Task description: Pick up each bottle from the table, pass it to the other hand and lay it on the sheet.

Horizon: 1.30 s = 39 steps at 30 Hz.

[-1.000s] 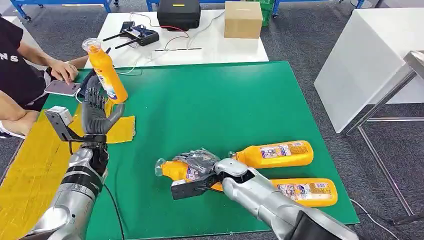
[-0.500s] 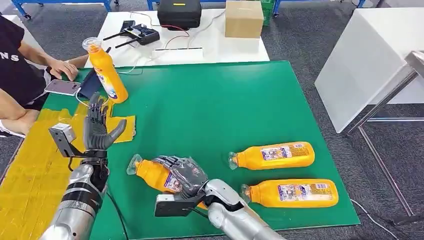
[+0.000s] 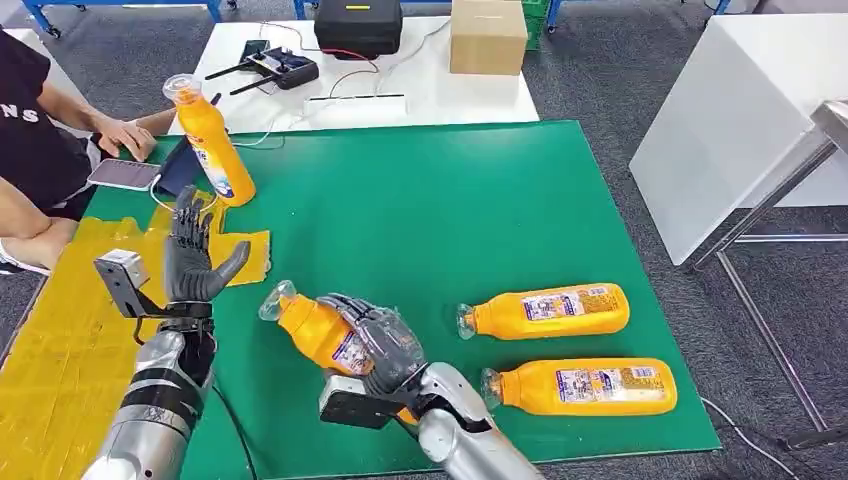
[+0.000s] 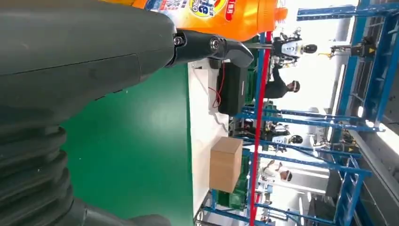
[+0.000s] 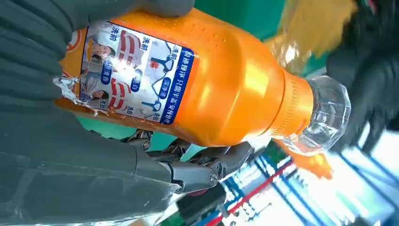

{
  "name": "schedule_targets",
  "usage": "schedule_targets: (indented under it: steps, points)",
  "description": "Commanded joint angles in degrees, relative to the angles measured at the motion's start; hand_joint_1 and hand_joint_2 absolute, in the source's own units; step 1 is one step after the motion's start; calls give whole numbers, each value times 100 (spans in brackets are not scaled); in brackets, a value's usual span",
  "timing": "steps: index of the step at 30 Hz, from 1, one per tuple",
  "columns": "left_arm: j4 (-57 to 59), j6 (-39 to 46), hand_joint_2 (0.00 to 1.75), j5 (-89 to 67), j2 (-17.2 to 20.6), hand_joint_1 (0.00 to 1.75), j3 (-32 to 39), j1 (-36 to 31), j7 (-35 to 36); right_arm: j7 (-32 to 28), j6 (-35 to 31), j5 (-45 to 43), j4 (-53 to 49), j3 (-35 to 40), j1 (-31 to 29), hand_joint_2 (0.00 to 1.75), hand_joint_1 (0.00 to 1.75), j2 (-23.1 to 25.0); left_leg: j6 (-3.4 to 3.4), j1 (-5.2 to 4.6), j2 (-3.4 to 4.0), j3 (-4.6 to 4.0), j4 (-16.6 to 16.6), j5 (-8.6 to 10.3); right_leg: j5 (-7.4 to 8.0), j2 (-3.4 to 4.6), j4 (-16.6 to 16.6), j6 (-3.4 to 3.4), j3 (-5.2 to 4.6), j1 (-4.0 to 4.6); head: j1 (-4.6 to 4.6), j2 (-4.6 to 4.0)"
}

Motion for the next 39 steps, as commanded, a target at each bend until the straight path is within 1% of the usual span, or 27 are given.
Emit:
schedule_targets:
  steps: [1, 3, 4, 5, 6, 11, 14, 15, 17, 18, 20, 23, 26, 33, 34, 37, 38, 39]
  points:
    - [130, 243, 175, -346, 94, 0, -59, -210, 210, -158, -481, 116, -733, -433, 201, 175, 175, -52, -5, 7, -4, 5, 4, -6, -6, -10, 0, -3, 10, 7, 0, 0]
    - [69, 278, 175, -447, 143, 0, -118, -244, 238, -284, -639, 56, -975, -524, 286, 175, 175, -65, -6, 7, -9, 1, 5, -5, -6, -14, 0, -3, 7, 8, 0, 0]
    - [111, 312, 175, -537, 190, 0, -150, -272, 441, -306, -719, 82, -1085, -554, 316, 175, 175, -89, -4, 5, -9, -5, 5, -2, -3, -13, 1, -2, 0, 6, -2, 0]
    - [144, 596, 175, -774, 235, 0, -188, -320, 586, -281, -906, 173, -1175, -619, 330, 175, 175, -101, -5, 8, -12, -3, 7, -5, -6, -17, 2, -2, 4, 8, 0, 0]
    - [151, 596, 175, -780, 233, 0, -190, -330, 588, -281, -965, 186, -1216, -646, 341, 175, 175, -103, -7, 11, -10, -1, 10, -7, -7, -16, 2, -4, 5, 12, 0, 0]
    - [-447, -222, 175, -521, 303, 0, -442, -28, 461, -397, -1008, 14, -1734, -1134, 269, 175, 175, -235, -6, 9, -10, -2, 11, -7, -7, -16, 3, -2, 3, 10, 0, 0]
    - [-772, -688, 175, -301, 281, 0, -695, 95, 410, -538, -1376, 351, -1812, -1269, 220, 175, 175, -197, -3, 7, -9, -2, 7, -6, -6, -15, -1, -1, 3, 7, 0, 0]
    - [-859, -846, 175, -257, 320, 0, -877, 93, 405, -551, -1597, 593, -1773, -1280, 176, 175, 175, -186, -2, 2, -7, -6, 4, -2, -3, -11, 0, 0, -3, 3, -2, 2]
    - [-905, -950, 175, -161, 331, 0, -1000, 52, 432, -553, -1688, 709, -1703, -1281, 118, 175, 175, -172, -3, 4, -9, -8, 6, -3, -3, -12, 0, -1, -3, 5, -2, 0]
    - [-886, -1172, 175, 29, 359, 0, -1081, 14, 402, -562, -1850, 849, -1657, -1292, 89, 175, 175, -174, -5, 8, -8, -1, 9, -8, -7, -14, 1, -2, 6, 9, 0, 0]
    - [-950, -1394, 175, 236, 424, 0, -1197, -11, 338, -595, -1937, 936, -1545, -1297, -11, 175, 175, -187, -5, 7, -16, -2, 8, -6, -8, -21, 0, -2, 8, 8, 0, 0]
    - [-962, -1402, 175, 249, 429, 0, -1200, -17, 348, -595, -1934, 935, -1529, -1304, -28, 175, 175, -189, -3, 3, -2, -8, 4, -1, 1, -6, -1, -1, -4, 4, -2, 0]
    - [-1043, -1611, 175, 529, 490, 0, -1282, -15, 328, -660, -1998, 997, -1417, -1299, -107, 175, 175, -187, -3, 2, -2, -4, 2, -1, 0, -5, -1, -1, -2, 3, 0, 0]
    - [-1048, -1532, 175, 531, 445, 0, -1407, 63, 364, -646, -1978, 1015, -1265, -1227, -132, 175, 175, -99, -7, 10, 1, 14, 1, -9, -5, -7, -6, -2, 18, 9, -2, 0]
    - [-1048, -1532, 175, 531, 445, 0, -1407, 63, 364, -646, -1978, 1015, -1265, -1227, -132, 175, 175, -99, -2, 3, -1, 0, -1, -2, -1, -5, -2, 0, 1, 1, -2, 0]
    - [-1048, -1532, 175, 531, 445, 0, -1407, 63, 364, -646, -1978, 1015, -1265, -1227, -132, 175, 175, -99, -3, 4, 0, 3, 0, -4, -2, -5, -3, 0, 7, 3, -2, 0]
    - [-1048, -1532, 175, 531, 445, 0, -1407, 63, 364, -646, -1978, 1015, -1265, -1227, -132, 175, 175, -99, -5, 11, 2, 16, 2, -11, -5, -6, -7, -1, 22, 10, 0, 0]
    - [-1048, -1532, 175, 531, 445, 0, -1407, 63, 364, -646, -1978, 1015, -1265, -1227, -132, 175, 175, -99, -4, 7, -1, 3, 2, -5, -2, -6, -4, -1, 9, 7, 0, 2]
